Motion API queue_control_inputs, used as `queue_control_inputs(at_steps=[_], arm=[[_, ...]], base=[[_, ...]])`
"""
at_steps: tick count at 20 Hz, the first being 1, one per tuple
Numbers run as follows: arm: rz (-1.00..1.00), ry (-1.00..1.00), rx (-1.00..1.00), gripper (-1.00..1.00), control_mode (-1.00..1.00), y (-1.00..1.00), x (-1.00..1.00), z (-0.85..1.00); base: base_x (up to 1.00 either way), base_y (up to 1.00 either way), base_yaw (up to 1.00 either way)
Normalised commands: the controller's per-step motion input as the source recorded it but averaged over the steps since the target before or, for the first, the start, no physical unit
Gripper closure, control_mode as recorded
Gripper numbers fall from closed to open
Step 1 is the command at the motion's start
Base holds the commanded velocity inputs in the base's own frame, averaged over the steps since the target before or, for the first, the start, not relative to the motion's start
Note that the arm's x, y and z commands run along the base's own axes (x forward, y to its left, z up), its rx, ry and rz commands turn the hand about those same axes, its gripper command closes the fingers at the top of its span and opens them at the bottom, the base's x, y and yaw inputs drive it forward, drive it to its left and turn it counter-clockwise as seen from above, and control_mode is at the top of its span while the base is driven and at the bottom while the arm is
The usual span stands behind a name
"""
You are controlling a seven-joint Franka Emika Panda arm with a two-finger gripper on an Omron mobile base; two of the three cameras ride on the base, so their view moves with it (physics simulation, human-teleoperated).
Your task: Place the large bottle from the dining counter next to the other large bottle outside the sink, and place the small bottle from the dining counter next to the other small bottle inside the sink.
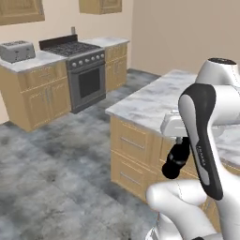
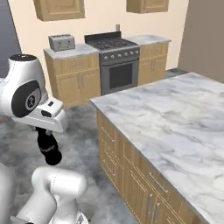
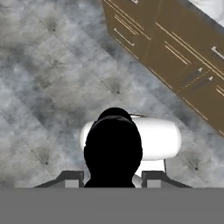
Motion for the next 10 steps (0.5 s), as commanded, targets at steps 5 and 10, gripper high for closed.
queue_control_inputs(at_steps=[5, 10], arm=[[0.0, 0.0, 0.0, 1.0, 1.0, 0.0, 0.0, 0.0], [0.0, 0.0, 0.0, 1.0, 1.0, 0.0, 0.0, 0.0]], base=[[0.01, 0.29, 0.76], [0.08, 0.12, 0.73]])
